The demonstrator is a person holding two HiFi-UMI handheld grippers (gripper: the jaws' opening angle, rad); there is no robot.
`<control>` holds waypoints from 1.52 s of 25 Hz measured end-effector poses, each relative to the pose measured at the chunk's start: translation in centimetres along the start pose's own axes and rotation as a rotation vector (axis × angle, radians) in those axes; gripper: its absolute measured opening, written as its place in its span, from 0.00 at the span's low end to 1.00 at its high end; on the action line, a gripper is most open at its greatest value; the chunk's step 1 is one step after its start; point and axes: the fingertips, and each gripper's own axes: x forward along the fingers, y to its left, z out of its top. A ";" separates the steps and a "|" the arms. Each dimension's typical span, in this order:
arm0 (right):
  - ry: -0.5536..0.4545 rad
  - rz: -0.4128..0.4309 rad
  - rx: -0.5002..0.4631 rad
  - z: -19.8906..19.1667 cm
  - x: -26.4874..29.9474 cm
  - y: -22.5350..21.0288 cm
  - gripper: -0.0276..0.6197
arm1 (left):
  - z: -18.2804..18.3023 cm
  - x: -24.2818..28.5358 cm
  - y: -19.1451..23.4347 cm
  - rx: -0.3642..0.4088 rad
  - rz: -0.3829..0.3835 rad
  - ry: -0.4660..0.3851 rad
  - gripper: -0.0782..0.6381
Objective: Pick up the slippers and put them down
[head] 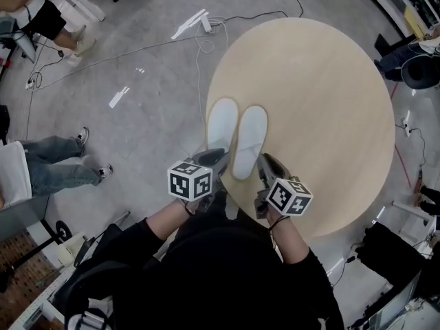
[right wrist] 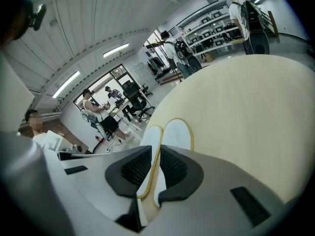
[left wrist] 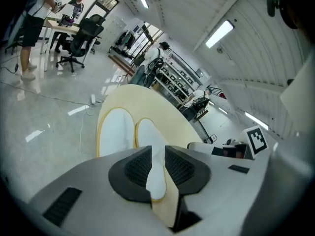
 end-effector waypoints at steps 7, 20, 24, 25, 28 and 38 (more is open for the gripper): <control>-0.061 0.133 -0.112 1.9 -3.5 4.8 0.06 | 0.6 -2.1 -5.7 -0.003 -0.134 -0.081 0.14; -0.333 0.191 -0.269 6.6 -18.5 4.7 0.06 | -0.2 -3.6 -20.7 0.161 -0.217 -0.184 0.14; -0.369 0.194 -0.302 6.6 -22.2 3.1 0.07 | -1.9 -2.3 -23.6 0.157 -0.222 -0.147 0.14; -0.375 0.189 -0.293 6.6 -23.1 2.4 0.07 | -2.4 -2.0 -24.2 0.148 -0.226 -0.138 0.14; -0.394 0.170 -0.228 6.1 -25.4 -0.3 0.07 | -4.0 -1.3 -25.8 0.138 -0.220 -0.122 0.14; -0.468 0.161 -0.182 3.7 -36.9 -8.3 0.07 | -11.6 1.8 -35.5 0.171 -0.196 -0.108 0.14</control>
